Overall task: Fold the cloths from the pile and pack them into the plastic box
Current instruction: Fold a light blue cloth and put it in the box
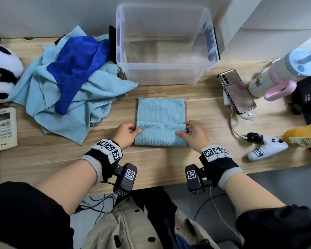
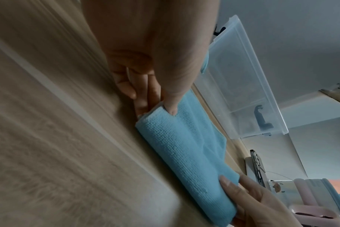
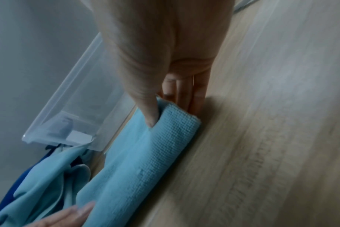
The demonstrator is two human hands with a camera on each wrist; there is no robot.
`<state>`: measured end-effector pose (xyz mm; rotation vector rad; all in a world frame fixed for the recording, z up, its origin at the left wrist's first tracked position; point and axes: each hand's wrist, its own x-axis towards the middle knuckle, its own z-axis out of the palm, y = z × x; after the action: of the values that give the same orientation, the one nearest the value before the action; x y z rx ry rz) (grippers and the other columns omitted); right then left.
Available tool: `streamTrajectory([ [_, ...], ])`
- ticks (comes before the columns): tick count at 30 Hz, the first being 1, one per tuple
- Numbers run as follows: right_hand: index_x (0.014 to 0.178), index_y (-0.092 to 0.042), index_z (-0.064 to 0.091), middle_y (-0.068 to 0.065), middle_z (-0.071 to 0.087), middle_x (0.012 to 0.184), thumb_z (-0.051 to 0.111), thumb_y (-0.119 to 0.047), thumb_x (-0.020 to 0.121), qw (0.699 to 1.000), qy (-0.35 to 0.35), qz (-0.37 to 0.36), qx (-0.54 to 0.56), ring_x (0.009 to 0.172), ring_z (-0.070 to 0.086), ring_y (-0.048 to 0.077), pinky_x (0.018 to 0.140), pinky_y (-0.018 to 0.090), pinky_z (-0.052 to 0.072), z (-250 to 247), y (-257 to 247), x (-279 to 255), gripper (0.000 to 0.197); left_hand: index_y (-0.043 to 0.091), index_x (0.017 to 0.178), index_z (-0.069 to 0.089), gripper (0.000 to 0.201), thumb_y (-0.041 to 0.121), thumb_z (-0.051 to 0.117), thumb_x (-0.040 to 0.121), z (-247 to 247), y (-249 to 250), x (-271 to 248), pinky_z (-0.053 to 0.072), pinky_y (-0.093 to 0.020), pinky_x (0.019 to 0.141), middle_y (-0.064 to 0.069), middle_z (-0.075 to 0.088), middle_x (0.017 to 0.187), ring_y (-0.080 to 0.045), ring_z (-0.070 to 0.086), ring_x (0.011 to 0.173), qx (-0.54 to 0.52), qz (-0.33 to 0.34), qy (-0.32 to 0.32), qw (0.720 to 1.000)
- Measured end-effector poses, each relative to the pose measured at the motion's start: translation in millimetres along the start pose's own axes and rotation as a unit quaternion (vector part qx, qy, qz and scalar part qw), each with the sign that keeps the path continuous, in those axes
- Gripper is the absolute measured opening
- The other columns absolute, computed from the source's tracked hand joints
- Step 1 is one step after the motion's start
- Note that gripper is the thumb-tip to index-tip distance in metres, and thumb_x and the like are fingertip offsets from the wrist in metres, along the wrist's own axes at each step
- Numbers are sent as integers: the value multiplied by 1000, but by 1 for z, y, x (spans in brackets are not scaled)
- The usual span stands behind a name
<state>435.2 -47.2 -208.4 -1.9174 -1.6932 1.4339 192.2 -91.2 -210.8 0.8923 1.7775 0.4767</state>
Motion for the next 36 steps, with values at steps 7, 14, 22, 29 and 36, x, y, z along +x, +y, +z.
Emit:
streamTrajectory([
  [7,111,-13,51,5,58,99,74,-24,74,977,117,-84,-155,91,56,24,77,37,49,7,-11,-3,44,11,83,54,15,17,68,83,1,4,0,41,-29,69,-4,56,67,-21,52,67,26,-17,29,999],
  [14,131,-25,48,-6,44,141,70,-30,70,879,-66,-290,-372,133,34,20,111,40,20,28,-25,-14,65,13,73,53,19,17,68,84,-7,8,1,32,-13,31,-3,55,62,0,44,27,-10,-105,-42,994],
  [22,127,-25,55,0,64,119,54,-30,85,887,-168,-221,-368,112,55,22,90,32,43,25,-55,-16,42,17,97,54,14,30,50,94,-31,8,-5,39,-19,50,0,57,71,1,51,31,-148,-150,18,977],
  [29,108,-16,64,4,67,108,68,-31,80,931,-160,-152,-290,104,58,23,85,31,45,18,-71,23,32,11,106,52,17,21,42,96,-42,-1,-11,44,-13,43,-13,65,89,-6,60,37,-175,-180,9,968],
  [36,112,-17,62,6,58,115,65,-31,83,950,-55,-121,-284,108,54,23,90,32,43,24,-65,33,32,10,91,52,16,20,40,95,-40,0,-16,52,-22,63,-9,68,81,-12,68,56,-180,-198,-53,962],
])
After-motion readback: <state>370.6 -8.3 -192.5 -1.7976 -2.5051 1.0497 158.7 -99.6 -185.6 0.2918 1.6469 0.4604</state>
